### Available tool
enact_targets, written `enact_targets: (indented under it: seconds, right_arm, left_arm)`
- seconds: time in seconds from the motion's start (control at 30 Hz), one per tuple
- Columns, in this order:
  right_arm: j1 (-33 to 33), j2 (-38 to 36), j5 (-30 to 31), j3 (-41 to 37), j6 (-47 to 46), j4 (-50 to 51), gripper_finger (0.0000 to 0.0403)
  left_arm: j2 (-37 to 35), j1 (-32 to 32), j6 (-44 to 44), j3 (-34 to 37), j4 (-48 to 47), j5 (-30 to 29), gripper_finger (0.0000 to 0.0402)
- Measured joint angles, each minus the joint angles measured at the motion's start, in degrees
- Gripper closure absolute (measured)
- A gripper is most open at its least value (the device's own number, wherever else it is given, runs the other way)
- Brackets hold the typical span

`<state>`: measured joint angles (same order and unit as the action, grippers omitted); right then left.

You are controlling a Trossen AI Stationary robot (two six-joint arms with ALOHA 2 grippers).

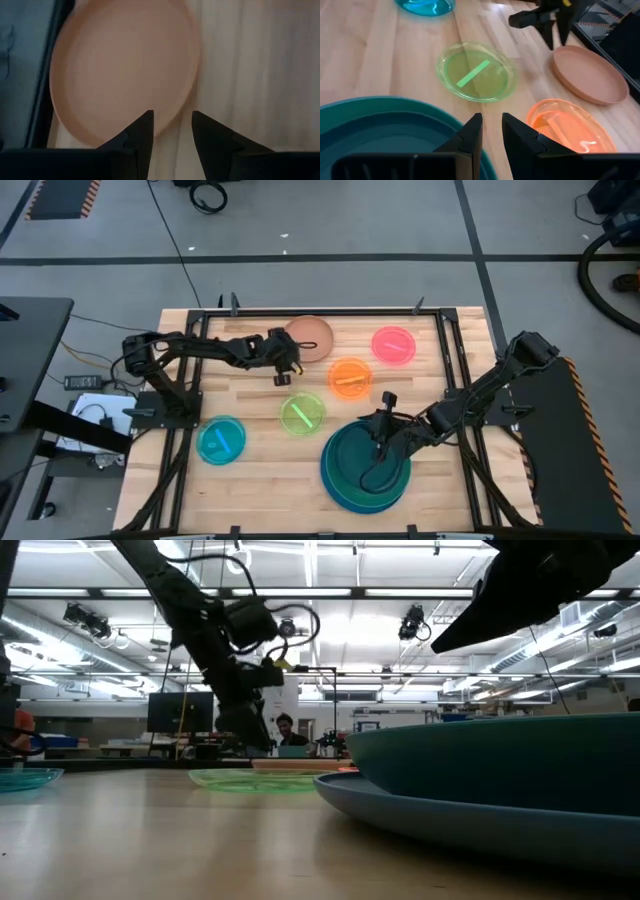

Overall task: Stack plastic plates
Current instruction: Stack the brown plate on the top of the dark blue plate

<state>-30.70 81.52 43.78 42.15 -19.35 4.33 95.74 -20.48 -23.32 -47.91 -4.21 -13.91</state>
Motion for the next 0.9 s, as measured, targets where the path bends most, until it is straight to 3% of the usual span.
enact_targets:
  seconds: [0.33,0.63,0.77,0.9]
  right_arm:
    - [3.7,-0.1,-0.3,0.0,3.1,0.3,0.0319]
    - [5.0,-0.1,-0.4,0.0,4.0,0.4,0.0319]
    - [5.1,-0.1,-0.4,0.0,4.2,0.5,0.0319]
    - [5.1,-0.1,-0.4,0.0,4.5,0.5,0.0319]
  left_arm:
    - [7.4,-1.0,-6.4,-8.0,-6.3,1.3,0.0260]
    - [11.5,-2.0,-5.4,-9.5,-9.2,4.4,0.0265]
    - [11.7,-1.5,-4.8,-9.4,-10.4,4.5,0.0300]
    - [11.7,-1.1,-6.2,-9.5,-11.7,4.8,0.0366]
